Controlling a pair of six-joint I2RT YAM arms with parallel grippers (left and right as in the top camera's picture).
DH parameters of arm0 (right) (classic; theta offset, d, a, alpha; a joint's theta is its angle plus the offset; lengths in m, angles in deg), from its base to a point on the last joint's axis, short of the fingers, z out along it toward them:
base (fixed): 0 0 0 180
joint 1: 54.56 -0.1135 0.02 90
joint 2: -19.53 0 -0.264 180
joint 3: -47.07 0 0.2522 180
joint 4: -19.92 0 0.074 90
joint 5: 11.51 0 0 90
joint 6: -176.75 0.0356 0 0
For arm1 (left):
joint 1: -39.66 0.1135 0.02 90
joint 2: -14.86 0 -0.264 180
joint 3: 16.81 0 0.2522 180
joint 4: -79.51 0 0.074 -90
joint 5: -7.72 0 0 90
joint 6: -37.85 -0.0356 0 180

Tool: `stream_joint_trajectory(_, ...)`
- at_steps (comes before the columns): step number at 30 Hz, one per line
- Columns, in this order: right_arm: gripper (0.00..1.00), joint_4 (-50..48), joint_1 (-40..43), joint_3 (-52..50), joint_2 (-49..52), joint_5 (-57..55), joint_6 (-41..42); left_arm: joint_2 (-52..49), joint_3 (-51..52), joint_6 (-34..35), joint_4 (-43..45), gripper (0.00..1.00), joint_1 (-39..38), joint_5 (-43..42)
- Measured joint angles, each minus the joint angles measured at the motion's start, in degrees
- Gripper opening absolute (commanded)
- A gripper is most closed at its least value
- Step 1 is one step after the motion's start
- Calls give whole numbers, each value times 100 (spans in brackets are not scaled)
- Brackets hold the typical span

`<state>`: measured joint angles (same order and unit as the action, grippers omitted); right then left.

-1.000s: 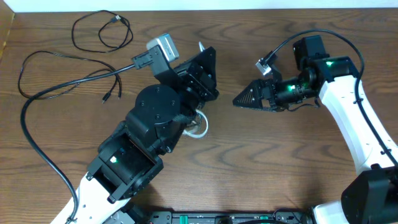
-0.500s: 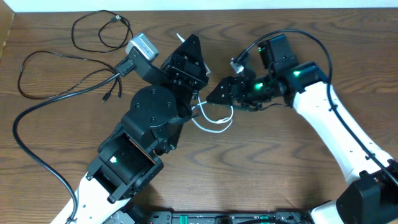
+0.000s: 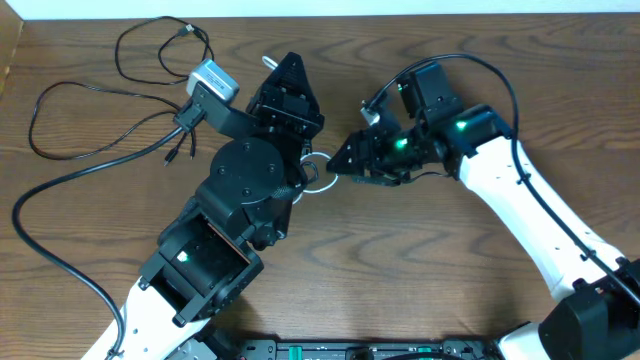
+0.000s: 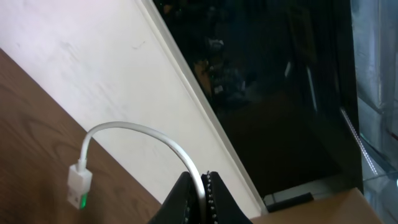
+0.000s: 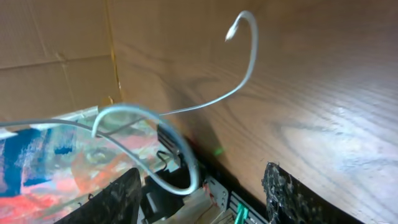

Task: Untangle cables
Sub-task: 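Grasp the white cable with the right gripper beside the left gripper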

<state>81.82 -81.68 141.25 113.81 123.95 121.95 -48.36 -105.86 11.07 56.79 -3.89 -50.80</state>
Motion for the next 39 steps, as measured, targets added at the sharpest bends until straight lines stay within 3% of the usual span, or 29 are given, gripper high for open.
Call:
stream_joint_trajectory(3,57,-63,-127,0,0,17,46,0,0,0,2,7,0,83)
stream_joint_trajectory(5,49,-87,-190,0,0,-59,181,0,0,0,13,7,0,109)
stream_joint_trajectory(6,35,-96,-216,0,0,-181,223,0,0,0,20,7,0,118)
stream_joint_trajectory(8,23,-92,-238,0,0,-365,343,0,-2,0,24,7,0,149)
stream_joint_trajectory(9,8,-94,-240,0,0,-442,350,0,0,0,22,7,0,151)
stream_joint_trajectory(10,2,-90,-256,0,0,-603,400,0,0,0,22,8,0,151)
stream_joint_trajectory(14,1,-83,-245,0,0,-739,450,0,0,-4,-254,12,0,214)
stream_joint_trajectory(15,1,-87,-225,0,0,-723,450,0,-2,-13,-361,21,0,240)
stream_joint_trajectory(17,1,-90,-210,0,0,-649,450,0,0,7,-664,62,7,343)
stream_joint_trajectory(21,1,-275,-177,0,0,-273,494,4,0,-380,-1375,79,39,407)
stream_joint_trajectory(27,1,-525,-4,0,0,251,1064,4,4,-1067,-2374,81,39,385)
stream_joint_trajectory(31,2,-549,153,0,0,422,1818,4,4,-1882,-2555,82,39,85)
stream_joint_trajectory(39,2,-595,428,0,0,494,3069,4,4,-3329,-2588,82,39,-1871)
